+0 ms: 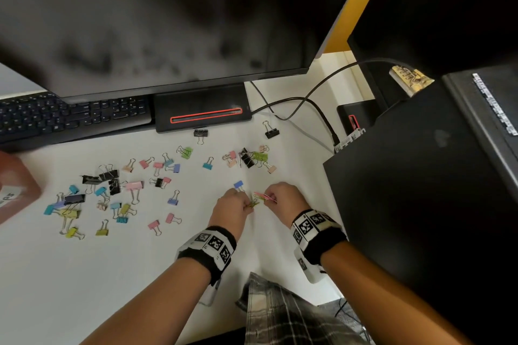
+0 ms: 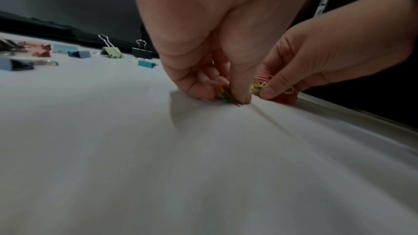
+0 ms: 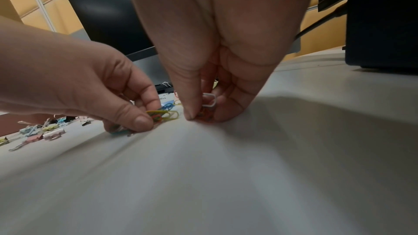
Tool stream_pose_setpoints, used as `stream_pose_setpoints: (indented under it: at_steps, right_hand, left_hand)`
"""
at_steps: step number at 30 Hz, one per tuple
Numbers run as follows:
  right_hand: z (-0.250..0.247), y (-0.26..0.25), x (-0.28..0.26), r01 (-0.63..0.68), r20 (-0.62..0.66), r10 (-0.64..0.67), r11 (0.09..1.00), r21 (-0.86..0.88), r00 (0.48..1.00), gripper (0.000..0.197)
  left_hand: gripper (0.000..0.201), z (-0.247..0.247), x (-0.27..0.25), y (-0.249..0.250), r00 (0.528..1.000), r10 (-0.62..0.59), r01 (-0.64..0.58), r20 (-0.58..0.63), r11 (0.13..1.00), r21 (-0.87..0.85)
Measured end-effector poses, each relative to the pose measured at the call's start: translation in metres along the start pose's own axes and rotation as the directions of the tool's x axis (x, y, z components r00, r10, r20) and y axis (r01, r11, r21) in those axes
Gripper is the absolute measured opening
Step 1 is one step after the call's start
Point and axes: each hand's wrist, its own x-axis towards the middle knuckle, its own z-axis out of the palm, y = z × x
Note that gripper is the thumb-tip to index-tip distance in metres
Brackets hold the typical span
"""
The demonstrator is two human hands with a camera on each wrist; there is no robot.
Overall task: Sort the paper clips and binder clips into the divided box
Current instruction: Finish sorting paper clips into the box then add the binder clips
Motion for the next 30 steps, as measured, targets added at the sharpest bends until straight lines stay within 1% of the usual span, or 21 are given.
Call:
stream_pose_setpoints:
  at_steps: [2, 5, 10, 12, 16, 19, 21, 24, 25, 28, 30]
  right_hand:
    - [-0.001, 0.000, 0.001, 0.000, 0.002, 0.000, 1.000, 0.005, 1.000, 0.019]
    - [-0.001, 0.000, 0.000, 0.002, 0.004, -0.002, 1.000, -0.002, 1.000, 0.018]
    - [-0.001, -0.004, 0.003, 0.013, 0.005, -0.013, 1.000, 0.004, 1.000, 0.020]
    - [0.001, -0.005, 0.005, 0.022, -0.002, -0.022, 1.000, 0.002, 1.000, 0.019]
    - [0.004, -0.008, 0.006, 0.037, -0.026, -0.037, 0.999, -0.001, 0.999, 0.018]
    - [0.005, -0.008, 0.005, 0.056, -0.033, -0.056, 0.998, -0.010, 0.998, 0.018]
    - [0.006, -0.009, 0.004, 0.065, -0.027, -0.066, 0.998, -0.014, 0.997, 0.018]
    - [0.010, -0.016, 0.003, 0.073, -0.008, -0.073, 0.997, -0.014, 0.997, 0.017]
    - [0.011, -0.020, 0.002, 0.077, 0.001, -0.077, 0.997, -0.015, 0.997, 0.016]
    - [0.014, -0.041, 0.004, 0.134, 0.018, -0.133, 0.991, -0.029, 0.991, 0.017]
    - [0.016, -0.062, 0.007, 0.200, 0.018, -0.199, 0.979, -0.031, 0.980, 0.016]
  left_hand:
    - [0.012, -0.003, 0.001, -0.001, 0.999, 0.033, -0.032, -0.037, 0.999, 0.027]
    - [0.014, -0.008, 0.001, -0.009, 0.991, 0.106, -0.101, -0.077, 0.992, 0.073]
    - [0.010, -0.014, -0.005, -0.022, 0.987, 0.145, -0.130, -0.074, 0.976, 0.176]
    - [0.020, -0.012, -0.005, -0.026, 0.984, 0.162, -0.142, -0.072, 0.964, 0.225]
    - [0.042, -0.015, -0.008, -0.025, 0.976, 0.218, -0.211, 0.019, 0.916, 0.341]
    - [0.048, -0.018, -0.010, -0.026, 0.971, 0.229, -0.236, 0.064, 0.898, 0.370]
    - [0.041, -0.021, -0.011, -0.032, 0.976, 0.214, -0.218, 0.048, 0.931, 0.293]
    - [0.006, -0.035, -0.019, -0.043, 0.988, 0.142, -0.136, -0.061, 0.987, 0.083]
    - [0.003, -0.042, -0.023, -0.047, 0.989, 0.114, -0.114, -0.097, 0.993, 0.010]
    - [0.006, -0.068, -0.039, -0.061, 0.975, -0.021, -0.012, -0.223, 0.989, -0.145]
    - [0.013, -0.091, -0.051, -0.073, 0.946, -0.125, 0.044, -0.299, 0.964, -0.262]
